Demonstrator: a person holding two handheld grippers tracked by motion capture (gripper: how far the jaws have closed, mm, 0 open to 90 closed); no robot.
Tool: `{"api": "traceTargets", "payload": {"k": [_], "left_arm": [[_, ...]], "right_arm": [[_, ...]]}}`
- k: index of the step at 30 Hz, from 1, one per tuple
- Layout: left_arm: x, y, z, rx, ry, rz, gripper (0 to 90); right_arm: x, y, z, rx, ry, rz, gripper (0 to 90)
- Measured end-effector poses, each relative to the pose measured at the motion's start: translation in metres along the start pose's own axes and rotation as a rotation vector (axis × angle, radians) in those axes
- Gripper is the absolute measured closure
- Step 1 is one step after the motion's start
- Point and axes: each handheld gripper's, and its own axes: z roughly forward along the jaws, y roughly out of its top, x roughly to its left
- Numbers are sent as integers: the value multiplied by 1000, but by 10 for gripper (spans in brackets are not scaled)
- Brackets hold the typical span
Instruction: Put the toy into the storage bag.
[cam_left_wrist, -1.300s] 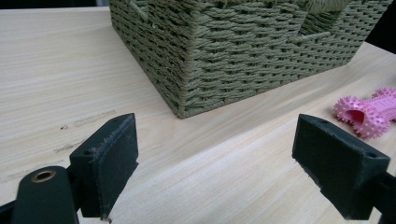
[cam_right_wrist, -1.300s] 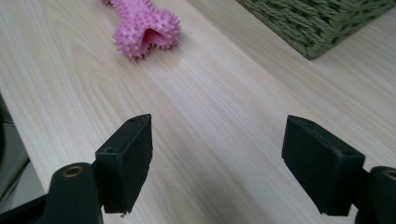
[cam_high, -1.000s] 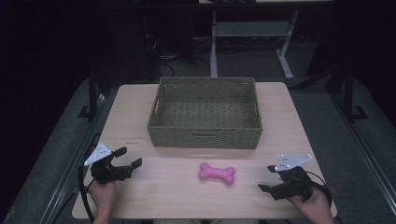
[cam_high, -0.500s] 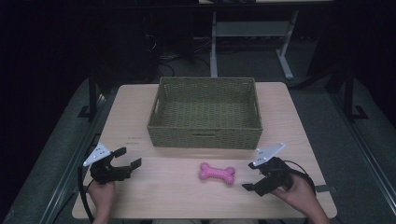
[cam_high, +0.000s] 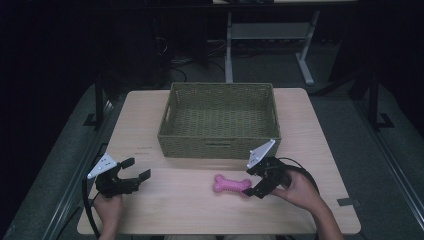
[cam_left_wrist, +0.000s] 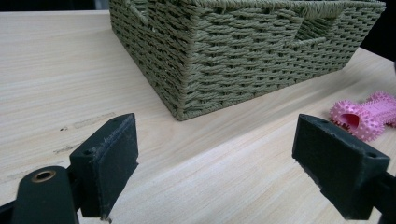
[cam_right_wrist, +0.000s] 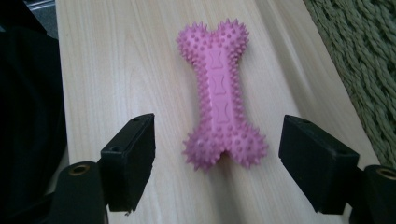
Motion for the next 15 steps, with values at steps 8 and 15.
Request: {"api": "traceTargets", "payload": {"k": [8,15], "left_arm": [[0,0,0,1,0,-1,139],[1,0,-1,-5,-1,-4,139]], "right_arm": [[-5,19,15,42,30,-34,295],[-9,31,27,70,51,-57,330]]}}
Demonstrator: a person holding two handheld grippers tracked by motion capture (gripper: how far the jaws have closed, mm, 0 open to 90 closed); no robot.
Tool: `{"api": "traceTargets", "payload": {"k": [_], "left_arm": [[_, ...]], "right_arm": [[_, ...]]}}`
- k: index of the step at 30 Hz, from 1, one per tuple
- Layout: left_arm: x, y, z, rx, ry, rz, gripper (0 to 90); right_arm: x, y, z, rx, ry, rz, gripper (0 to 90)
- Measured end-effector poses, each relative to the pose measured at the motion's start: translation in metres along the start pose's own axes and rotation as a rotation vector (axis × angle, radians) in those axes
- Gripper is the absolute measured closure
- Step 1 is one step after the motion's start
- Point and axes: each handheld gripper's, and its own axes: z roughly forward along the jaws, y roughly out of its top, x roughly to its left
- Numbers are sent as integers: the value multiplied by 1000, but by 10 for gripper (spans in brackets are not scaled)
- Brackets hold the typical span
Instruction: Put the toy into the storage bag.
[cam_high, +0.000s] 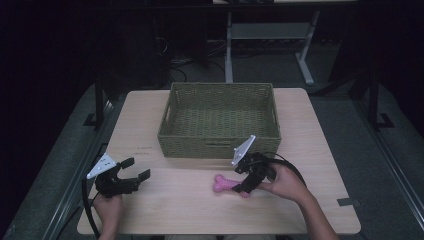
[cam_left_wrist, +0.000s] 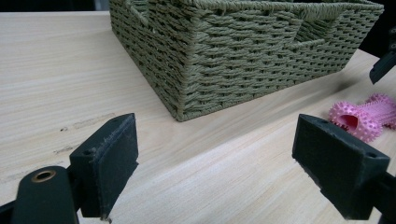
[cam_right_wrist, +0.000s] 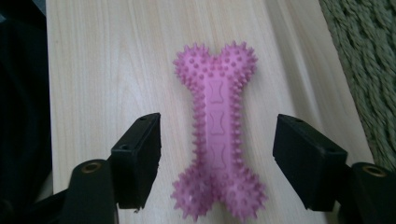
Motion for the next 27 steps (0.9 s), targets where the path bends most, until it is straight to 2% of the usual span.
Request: {"api": "traceTargets", "payload": {"k": [10,27], "left_arm": [[0,0,0,-1,-2,-1,139],[1,0,-1,-3,1,-4,139]], "right_arm": [[-3,5,18,63,16,-18,393],[-4,15,37,143,20,-56,512]]}}
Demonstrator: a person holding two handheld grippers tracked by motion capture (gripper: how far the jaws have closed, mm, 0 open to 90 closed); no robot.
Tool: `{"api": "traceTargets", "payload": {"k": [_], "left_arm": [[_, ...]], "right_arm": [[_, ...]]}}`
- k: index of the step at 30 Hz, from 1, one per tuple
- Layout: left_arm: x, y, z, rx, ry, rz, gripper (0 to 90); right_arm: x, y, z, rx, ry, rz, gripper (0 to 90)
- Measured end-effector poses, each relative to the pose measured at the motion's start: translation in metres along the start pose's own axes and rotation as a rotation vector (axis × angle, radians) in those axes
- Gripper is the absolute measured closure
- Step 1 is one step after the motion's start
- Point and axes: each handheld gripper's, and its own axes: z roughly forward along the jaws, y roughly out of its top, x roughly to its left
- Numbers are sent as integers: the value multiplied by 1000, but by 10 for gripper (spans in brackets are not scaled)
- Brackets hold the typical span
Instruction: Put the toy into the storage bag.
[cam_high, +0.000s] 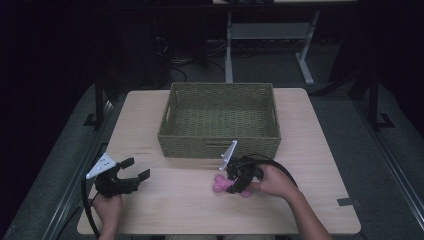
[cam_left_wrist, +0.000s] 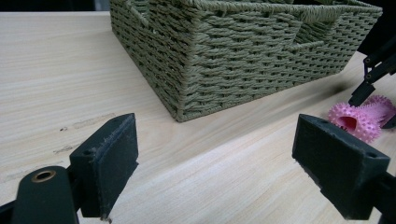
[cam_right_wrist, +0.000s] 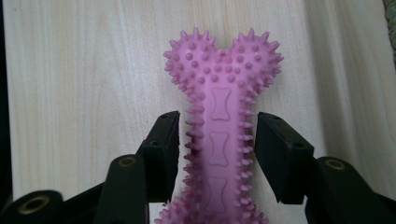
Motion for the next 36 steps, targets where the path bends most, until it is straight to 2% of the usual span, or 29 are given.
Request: {"api": "traceTargets", "payload": {"k": [6,13,18,24,26,36], "left_arm": [[0,0,0,-1,-2,-1,139],[-1,0,0,-4,-1,-6,139],[0,0,-1,-5,-2,-8,138],[-1,-1,-1,-6,-2,-8,139],[0,-1,-1,-7,-4,-9,139],[0,-1,-1,-6,0,-10,139]], "right_arm": [[2,1,2,9,-12,-20,558],[-1,2,0,13,11,-19,577],[-3,3,-7,-25,35,-19,579],[-5,7,-24,-51,41,-32,579],[-7,10,-34,-77,55,-30,579],[-18,19,-58,-96,69,-40,579]]}}
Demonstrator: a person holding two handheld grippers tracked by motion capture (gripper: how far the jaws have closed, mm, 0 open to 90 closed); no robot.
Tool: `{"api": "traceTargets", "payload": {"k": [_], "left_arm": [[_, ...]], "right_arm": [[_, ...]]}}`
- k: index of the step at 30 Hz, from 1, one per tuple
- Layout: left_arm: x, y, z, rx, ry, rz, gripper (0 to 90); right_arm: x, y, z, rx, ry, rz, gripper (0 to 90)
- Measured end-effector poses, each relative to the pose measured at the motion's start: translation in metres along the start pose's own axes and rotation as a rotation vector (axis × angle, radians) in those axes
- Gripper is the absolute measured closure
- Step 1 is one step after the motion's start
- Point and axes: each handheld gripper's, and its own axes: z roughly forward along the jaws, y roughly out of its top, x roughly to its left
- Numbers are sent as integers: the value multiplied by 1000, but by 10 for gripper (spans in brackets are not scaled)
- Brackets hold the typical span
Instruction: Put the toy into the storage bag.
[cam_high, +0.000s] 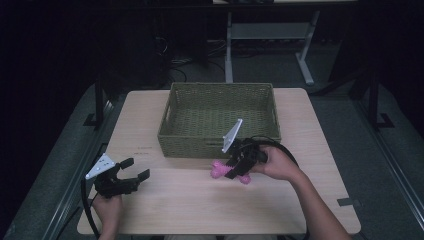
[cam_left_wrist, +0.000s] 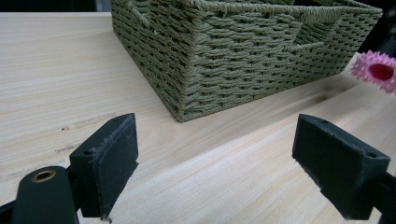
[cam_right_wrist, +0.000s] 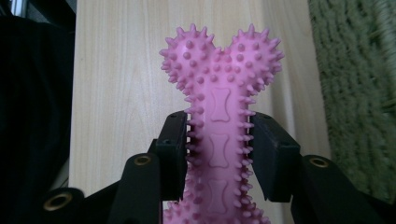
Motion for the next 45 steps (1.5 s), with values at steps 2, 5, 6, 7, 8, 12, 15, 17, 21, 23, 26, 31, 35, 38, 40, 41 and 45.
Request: {"api": "traceTargets", "payload": {"k": [2,5,6,7,8,12,15,17,21,23,26,31,35,38,40,41,45], "left_arm": [[0,0,0,-1,1,-1,139],[0,0,0,0,0,1,139],[0,0,0,0,0,1,139],[0,0,0,1,-1,1,139],[0,0,0,1,-1,1,139],[0,0,0,-1,-2,3,139],[0,0,0,0,-1,3,139],[0,0,0,0,-1,1,139],[0,0,0,-2,-1,1,139],[0,0,0,-2,-1,2,139],[0,0,0,-3,-3,1,139],[0,0,0,-4,-3,5,139],[0,0,0,-4,-3,1,139],[0,0,0,-3,1,-1,139],[0,0,0,-5,-1,-1,139],[0,0,0,-5,-2,3,139],[0,0,0,-6,-3,-3,139]], "right_arm": [[-5,2,-8,-11,9,1,579],[-9,3,-15,-25,16,7,579],[-9,3,-15,-25,16,7,579],[-11,4,-18,-24,13,7,579],[-11,4,-18,-24,13,7,579],[-17,8,-26,-21,18,15,579],[-19,9,-27,-16,18,21,579],[-23,11,-31,-23,26,19,579],[-26,16,-36,-17,17,15,579],[-27,17,-39,-22,22,16,579],[-28,19,-42,-23,18,15,579],[-38,26,-54,-31,5,17,579],[-44,30,-61,-30,-5,16,579],[-48,35,-68,-28,-13,22,579],[-52,39,-72,-20,-25,23,579],[-56,43,-77,-15,-33,24,579],[-64,49,-87,-23,-40,31,579]]}}
